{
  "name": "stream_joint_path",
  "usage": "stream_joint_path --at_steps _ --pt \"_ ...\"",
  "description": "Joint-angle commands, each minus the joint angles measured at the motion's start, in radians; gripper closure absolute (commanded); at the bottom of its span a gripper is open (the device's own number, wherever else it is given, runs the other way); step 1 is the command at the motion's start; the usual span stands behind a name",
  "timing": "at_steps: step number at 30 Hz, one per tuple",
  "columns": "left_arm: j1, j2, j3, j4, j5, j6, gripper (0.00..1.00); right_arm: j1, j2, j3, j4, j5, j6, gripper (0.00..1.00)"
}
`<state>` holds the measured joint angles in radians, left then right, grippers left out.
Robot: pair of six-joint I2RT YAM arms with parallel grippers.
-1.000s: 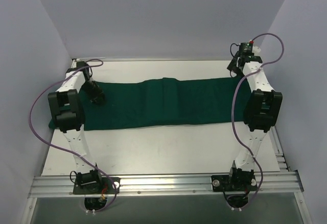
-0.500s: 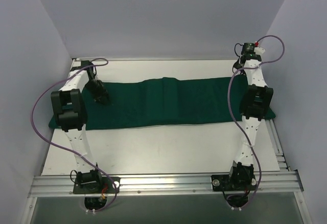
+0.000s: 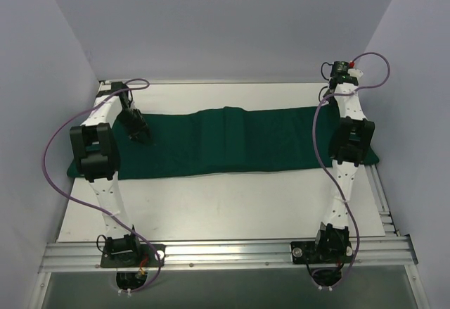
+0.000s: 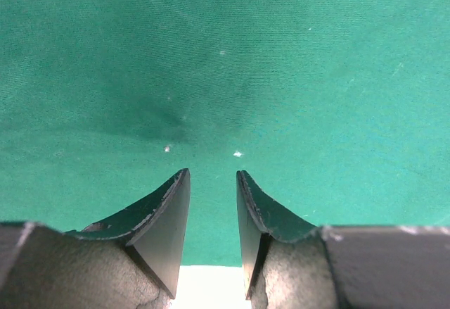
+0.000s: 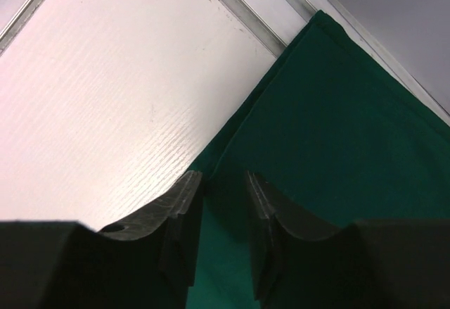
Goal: Open and lay out the surgical kit
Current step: Open the surgical kit at the center of the board.
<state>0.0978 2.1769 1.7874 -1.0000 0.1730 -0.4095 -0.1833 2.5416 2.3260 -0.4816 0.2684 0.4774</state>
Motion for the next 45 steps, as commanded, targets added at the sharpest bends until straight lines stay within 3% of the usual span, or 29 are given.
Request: stream_joint_path --at_steps 1,5,9,20,28,37,45 --pt "-0.004 0.004 0.047 -0.017 0.014 0.015 0.58 -0.007 -0.009 0.007 -0.009 0.003 0.02 0.71" --pt "-0.007 0.003 0.049 -0.017 0.011 0.02 0.58 -0.012 -0.001 0.012 -0.012 -0.005 0.023 0.67" --pt "-0.007 0.003 0.049 -0.017 0.013 0.02 0.58 -0.016 0.002 0.01 -0.012 -0.003 0.017 0.71" --pt "-0.007 -0.029 0.04 -0.019 -0.003 0.023 0.58 -0.027 0.009 0.021 -0.017 -0.04 0.006 1.0" --pt "-0.007 -0.097 0.034 -0.017 -0.007 -0.026 0.59 -0.024 -0.15 0.044 -0.207 -0.066 0.018 1.0" --pt "-0.006 -0.13 0.052 -0.026 0.014 -0.037 0.59 -0.013 -0.58 -0.479 -0.333 -0.106 0.046 1.0" --pt "-0.004 -0.147 0.044 -0.04 0.013 -0.043 0.59 -0.016 -0.849 -0.917 -0.491 -0.078 0.105 1.0"
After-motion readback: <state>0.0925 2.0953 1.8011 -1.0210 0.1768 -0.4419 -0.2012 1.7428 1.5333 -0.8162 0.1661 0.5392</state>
